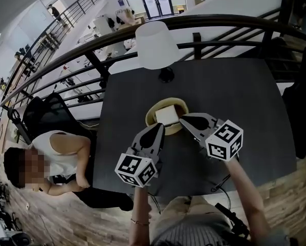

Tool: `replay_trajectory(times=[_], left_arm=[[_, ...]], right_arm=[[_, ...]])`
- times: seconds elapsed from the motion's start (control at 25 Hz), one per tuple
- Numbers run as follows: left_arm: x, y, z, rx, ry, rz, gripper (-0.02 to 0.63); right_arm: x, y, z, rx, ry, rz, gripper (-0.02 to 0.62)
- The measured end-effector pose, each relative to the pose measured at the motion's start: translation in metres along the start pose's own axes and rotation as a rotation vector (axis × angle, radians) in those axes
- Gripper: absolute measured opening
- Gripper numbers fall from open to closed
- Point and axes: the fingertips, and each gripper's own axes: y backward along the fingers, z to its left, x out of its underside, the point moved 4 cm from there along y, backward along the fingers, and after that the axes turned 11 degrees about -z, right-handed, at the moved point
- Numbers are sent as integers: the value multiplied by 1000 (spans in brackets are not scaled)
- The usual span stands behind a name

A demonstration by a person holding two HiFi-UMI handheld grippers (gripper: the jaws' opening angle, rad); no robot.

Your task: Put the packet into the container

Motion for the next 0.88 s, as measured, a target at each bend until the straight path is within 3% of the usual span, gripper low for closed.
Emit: replay_trajectory(times=[0.36,0.6,0.88], left_arm=[[-14,31,-47,104,-36,-50,8],[-15,50,-67,119,-38,-39,8],[-19,60,-59,120,-49,-65,8]], right_arm=[[-9,40,52,21,49,-100,11],[-13,53,79,16,42,-130,11],[-7,44,90,15,62,-132,9]])
